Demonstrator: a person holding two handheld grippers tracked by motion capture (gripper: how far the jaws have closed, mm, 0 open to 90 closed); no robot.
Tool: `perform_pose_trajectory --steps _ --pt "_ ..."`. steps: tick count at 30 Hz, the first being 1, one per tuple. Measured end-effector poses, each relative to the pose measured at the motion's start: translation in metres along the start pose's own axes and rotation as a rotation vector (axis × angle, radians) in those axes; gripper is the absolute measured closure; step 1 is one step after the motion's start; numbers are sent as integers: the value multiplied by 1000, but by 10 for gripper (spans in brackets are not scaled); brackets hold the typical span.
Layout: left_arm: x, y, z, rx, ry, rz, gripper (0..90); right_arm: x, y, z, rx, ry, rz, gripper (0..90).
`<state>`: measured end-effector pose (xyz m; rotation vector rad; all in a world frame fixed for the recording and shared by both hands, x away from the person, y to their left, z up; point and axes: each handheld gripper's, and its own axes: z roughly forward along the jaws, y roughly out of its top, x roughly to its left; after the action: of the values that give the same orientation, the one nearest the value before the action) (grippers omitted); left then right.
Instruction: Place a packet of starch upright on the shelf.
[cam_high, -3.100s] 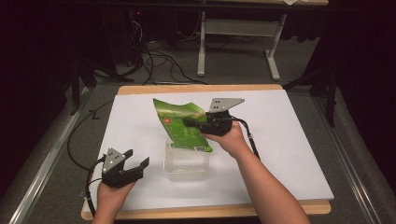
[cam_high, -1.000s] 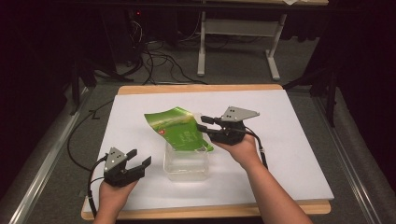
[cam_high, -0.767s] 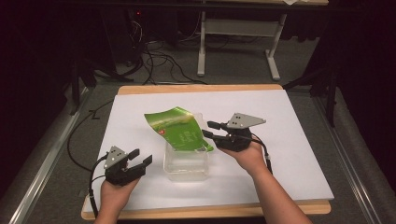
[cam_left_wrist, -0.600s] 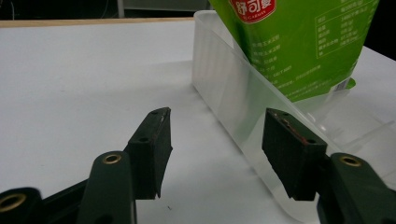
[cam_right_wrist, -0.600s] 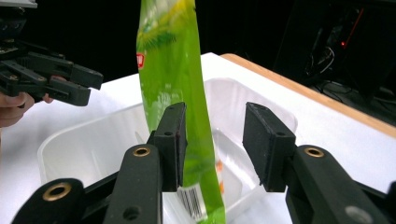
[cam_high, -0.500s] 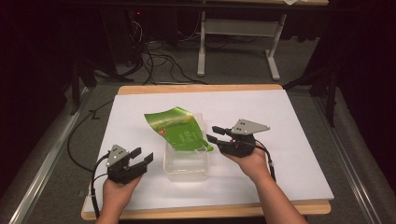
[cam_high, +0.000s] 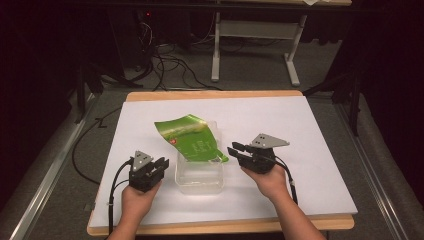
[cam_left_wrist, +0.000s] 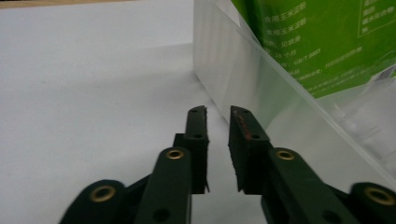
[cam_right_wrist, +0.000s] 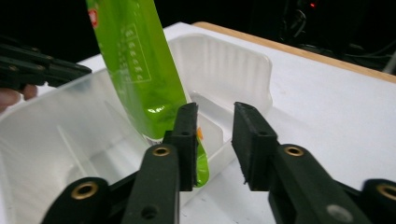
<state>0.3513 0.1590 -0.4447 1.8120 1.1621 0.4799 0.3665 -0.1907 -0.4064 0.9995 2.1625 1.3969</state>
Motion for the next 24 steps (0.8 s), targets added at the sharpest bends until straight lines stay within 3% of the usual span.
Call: perform_pose_trajectory --steps 3,6,15,17,21,24 --pt "-1 1 6 5 -20 -21 879 5 -2 5 20 -41 -21 855" --pt "-4 2 14 19 -22 -13 900 9 -4 10 45 -41 -37 900" --pt "-14 0 27 62 -64 6 900 21 -7 39 129 -62 -90 900" --pt "-17 -1 27 61 -58 10 900 24 -8 43 139 -78 -112 900" --pt "-18 -2 27 58 -56 13 900 24 -8 46 132 -34 -89 900" --pt "-18 -2 27 59 -50 19 900 27 -8 49 130 -29 -103 900"
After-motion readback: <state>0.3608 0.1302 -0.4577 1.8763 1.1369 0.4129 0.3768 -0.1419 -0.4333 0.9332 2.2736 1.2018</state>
